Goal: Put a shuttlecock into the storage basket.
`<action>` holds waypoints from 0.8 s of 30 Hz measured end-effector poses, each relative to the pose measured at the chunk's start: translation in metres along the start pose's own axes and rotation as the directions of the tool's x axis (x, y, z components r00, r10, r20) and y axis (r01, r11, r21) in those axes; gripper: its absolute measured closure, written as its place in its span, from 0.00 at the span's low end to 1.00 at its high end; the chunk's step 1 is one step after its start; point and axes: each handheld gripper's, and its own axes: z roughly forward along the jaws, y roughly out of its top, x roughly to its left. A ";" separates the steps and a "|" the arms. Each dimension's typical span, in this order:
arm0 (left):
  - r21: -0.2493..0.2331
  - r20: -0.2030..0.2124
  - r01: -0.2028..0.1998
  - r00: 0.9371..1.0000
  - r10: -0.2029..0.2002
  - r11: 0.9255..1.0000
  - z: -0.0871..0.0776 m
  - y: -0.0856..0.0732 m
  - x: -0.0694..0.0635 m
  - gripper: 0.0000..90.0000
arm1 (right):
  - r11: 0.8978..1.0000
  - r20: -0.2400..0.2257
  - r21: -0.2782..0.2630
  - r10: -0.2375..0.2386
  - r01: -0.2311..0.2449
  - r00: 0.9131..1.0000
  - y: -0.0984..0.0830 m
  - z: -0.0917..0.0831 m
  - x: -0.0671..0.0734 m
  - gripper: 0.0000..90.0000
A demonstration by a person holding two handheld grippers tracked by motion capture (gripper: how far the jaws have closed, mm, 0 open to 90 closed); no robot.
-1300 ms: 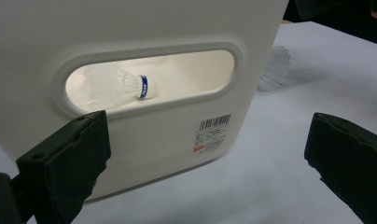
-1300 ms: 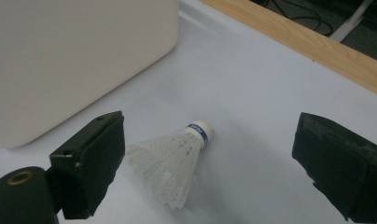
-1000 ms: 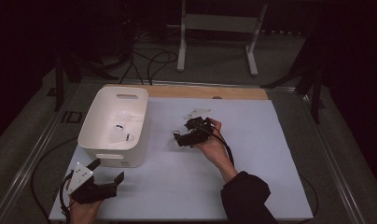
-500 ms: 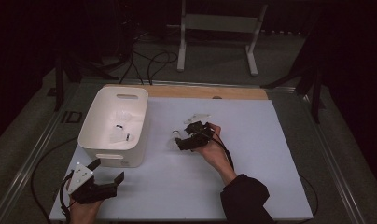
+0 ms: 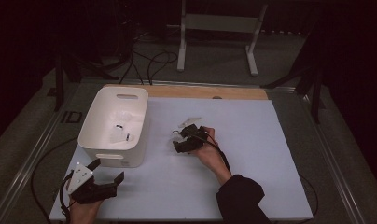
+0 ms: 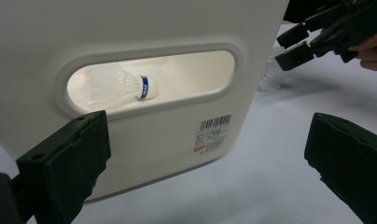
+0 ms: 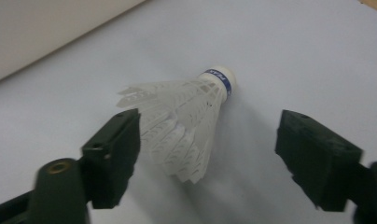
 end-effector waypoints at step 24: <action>-0.001 0.000 0.001 1.000 -0.001 1.000 0.000 0.000 0.000 0.01 | 0.997 0.057 0.018 -0.082 0.081 0.995 0.010 0.014 0.009 0.85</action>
